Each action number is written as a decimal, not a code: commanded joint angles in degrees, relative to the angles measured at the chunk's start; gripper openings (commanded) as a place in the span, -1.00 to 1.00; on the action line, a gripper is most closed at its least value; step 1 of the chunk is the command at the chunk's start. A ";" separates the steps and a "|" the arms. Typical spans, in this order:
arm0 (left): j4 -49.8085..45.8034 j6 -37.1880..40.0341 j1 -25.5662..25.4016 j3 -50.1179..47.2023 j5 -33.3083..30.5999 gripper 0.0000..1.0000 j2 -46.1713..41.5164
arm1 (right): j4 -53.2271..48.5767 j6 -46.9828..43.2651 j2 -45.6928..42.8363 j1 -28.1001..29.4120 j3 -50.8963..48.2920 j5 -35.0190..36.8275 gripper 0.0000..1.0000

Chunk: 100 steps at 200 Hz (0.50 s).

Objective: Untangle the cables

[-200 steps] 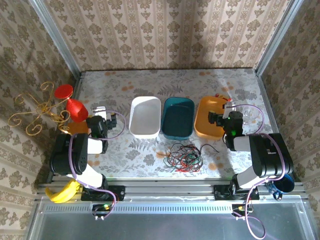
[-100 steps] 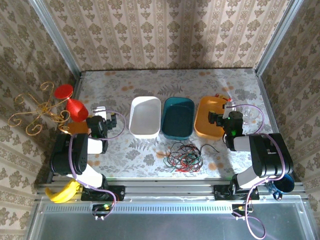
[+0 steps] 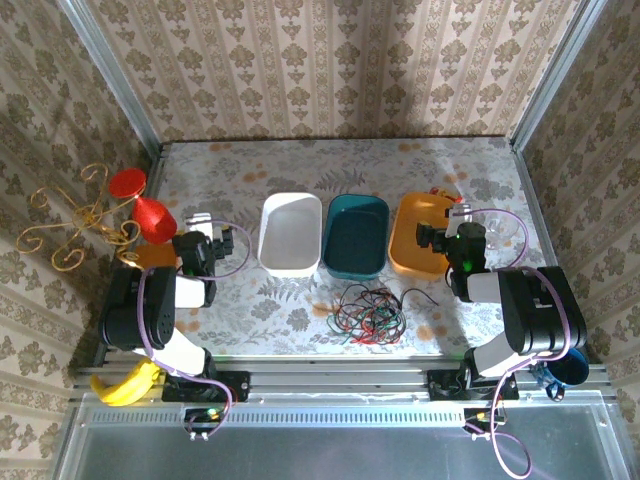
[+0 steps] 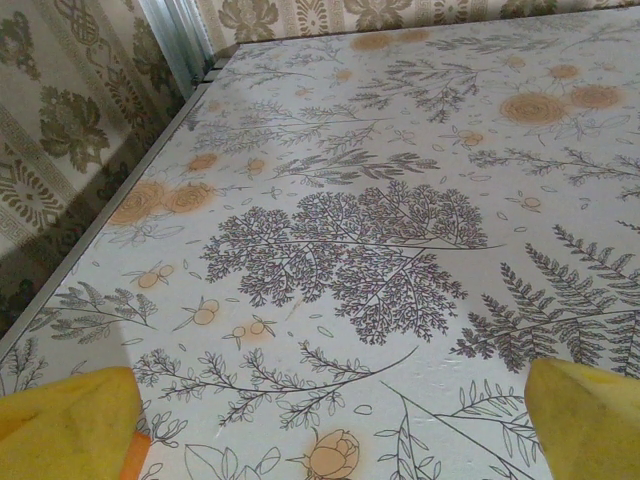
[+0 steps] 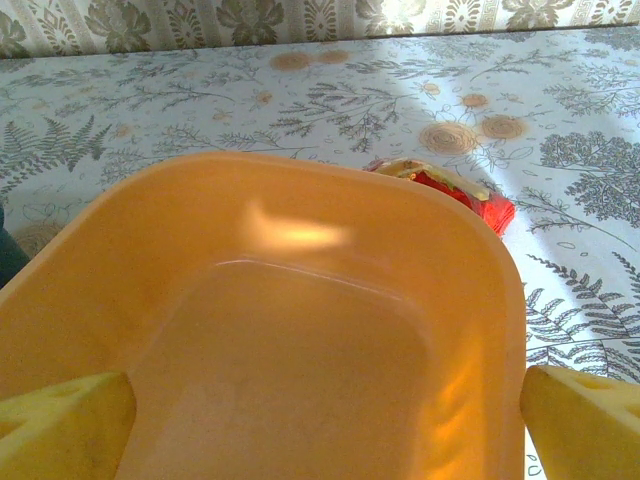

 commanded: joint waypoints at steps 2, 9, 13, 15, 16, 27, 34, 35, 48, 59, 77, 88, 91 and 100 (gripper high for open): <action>-10.51 2.15 -0.66 5.32 1.45 1.00 -4.73 | -0.54 -0.96 -0.09 -0.41 1.48 -0.82 1.00; -22.36 0.20 -1.11 10.41 -0.96 1.00 -7.40 | -4.86 -0.65 -1.20 -0.33 3.27 0.02 1.00; -30.34 -1.27 -1.06 13.46 -1.93 1.00 -8.90 | -8.26 -0.28 -2.10 -0.32 4.79 0.76 1.00; -33.17 -1.77 -1.04 14.86 -2.51 1.00 -9.33 | -10.88 -0.04 -2.81 -0.36 5.81 1.16 1.00; -34.31 -1.94 -1.08 15.49 -2.84 1.00 -9.52 | -12.42 0.15 -3.09 -0.38 6.43 1.40 1.00; -40.54 -2.53 -1.93 18.83 -6.13 1.00 -11.55 | -34.29 5.86 -5.07 -0.41 16.59 6.20 1.00; -40.05 -2.64 -2.78 18.34 -7.81 1.00 -13.23 | -47.85 7.23 -4.58 -0.49 23.75 7.79 1.00; -39.68 -2.64 -2.92 18.11 -8.17 1.00 -13.53 | -49.40 7.30 -4.41 -0.49 24.63 7.84 1.00; -38.00 -6.78 -4.71 15.96 -14.46 1.00 -17.21 | -58.75 8.56 -4.70 0.15 29.82 7.50 1.00; -45.77 -13.92 -4.95 17.49 -16.70 1.00 -20.01 | -58.15 9.92 -8.96 2.01 27.60 7.92 1.00; -55.84 -20.90 -8.38 18.09 -14.31 1.00 -23.92 | -60.96 11.98 -17.03 7.17 24.68 8.84 1.00; -57.71 -23.23 -13.84 16.38 -14.30 1.00 -26.11 | -66.55 12.54 -19.94 11.60 25.49 7.82 1.00; -57.96 -23.93 -15.94 15.70 -14.19 1.00 -26.67 | -68.29 12.90 -20.49 13.09 25.77 8.06 1.00; -58.11 -26.66 -21.75 13.72 -13.91 1.00 -27.89 | -72.82 13.98 -22.55 17.74 26.20 7.85 1.00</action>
